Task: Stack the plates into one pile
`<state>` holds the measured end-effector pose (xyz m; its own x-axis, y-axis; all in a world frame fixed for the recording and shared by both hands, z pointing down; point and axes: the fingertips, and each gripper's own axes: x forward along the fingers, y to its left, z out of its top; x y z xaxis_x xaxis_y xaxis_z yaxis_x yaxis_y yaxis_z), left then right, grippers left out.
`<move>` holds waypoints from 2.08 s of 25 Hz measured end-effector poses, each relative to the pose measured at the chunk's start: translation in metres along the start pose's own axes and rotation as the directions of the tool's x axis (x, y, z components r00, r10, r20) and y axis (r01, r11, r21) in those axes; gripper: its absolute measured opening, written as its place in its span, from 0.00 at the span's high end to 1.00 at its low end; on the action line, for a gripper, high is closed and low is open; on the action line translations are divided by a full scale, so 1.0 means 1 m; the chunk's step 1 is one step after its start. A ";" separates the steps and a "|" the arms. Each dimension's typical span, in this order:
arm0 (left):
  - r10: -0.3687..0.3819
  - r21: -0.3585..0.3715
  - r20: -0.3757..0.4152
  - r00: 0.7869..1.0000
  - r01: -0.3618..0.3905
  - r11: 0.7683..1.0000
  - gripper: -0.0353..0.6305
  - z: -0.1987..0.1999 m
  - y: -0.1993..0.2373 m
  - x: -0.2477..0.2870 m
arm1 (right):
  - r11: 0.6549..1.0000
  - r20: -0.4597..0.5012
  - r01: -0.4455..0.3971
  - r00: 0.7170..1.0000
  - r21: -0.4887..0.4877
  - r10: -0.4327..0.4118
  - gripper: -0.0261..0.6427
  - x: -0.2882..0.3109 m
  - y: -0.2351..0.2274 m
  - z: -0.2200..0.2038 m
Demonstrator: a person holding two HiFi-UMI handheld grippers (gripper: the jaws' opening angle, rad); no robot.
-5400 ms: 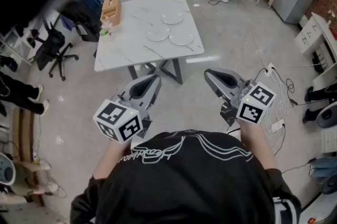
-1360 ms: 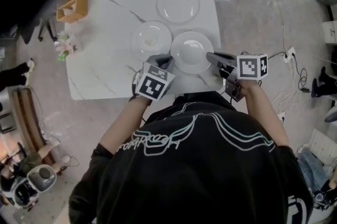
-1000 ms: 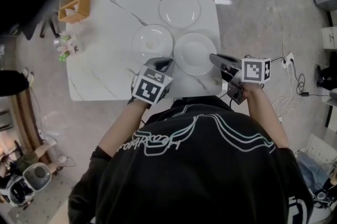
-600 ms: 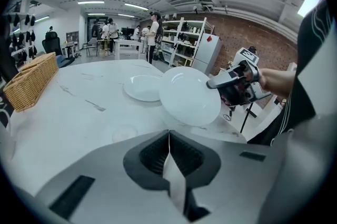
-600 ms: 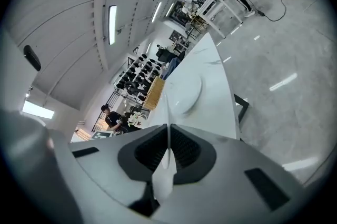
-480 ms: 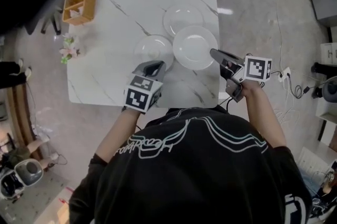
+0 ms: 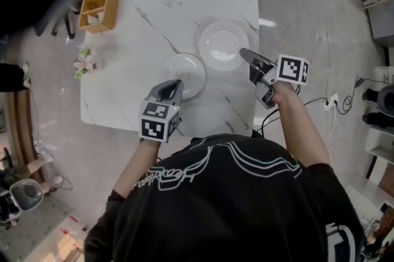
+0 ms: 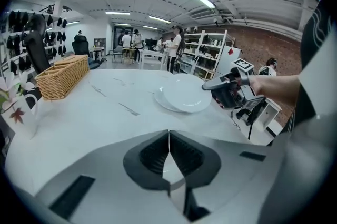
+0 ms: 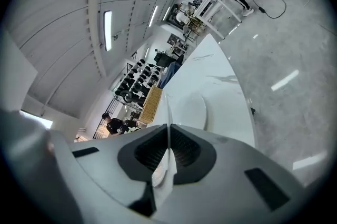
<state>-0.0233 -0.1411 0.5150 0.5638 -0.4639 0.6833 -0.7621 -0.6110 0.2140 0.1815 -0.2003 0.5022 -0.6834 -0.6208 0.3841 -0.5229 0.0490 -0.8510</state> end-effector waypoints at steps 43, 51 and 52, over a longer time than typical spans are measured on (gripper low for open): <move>0.110 -0.068 -0.014 0.994 -0.111 0.991 0.91 -0.021 0.036 -0.016 | 0.516 -0.306 -0.001 0.805 -0.856 -0.507 0.48 0.027 -0.013 -0.023; 0.116 -0.035 -0.024 0.993 -0.117 0.992 0.91 -0.030 0.040 -0.022 | 0.665 -0.356 -0.088 0.892 -0.742 -0.278 0.49 0.037 0.048 -0.074; 0.117 -0.025 -0.028 0.993 -0.117 0.993 0.91 -0.032 0.041 -0.023 | 0.670 -0.362 -0.094 0.892 -0.737 -0.272 0.49 0.039 0.050 -0.081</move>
<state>-0.0775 -0.1351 0.5307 0.4618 -0.5140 0.7229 -0.8308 -0.5360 0.1497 0.0873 -0.1584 0.5043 -0.6514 -0.2841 0.7036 -0.6610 0.6678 -0.3423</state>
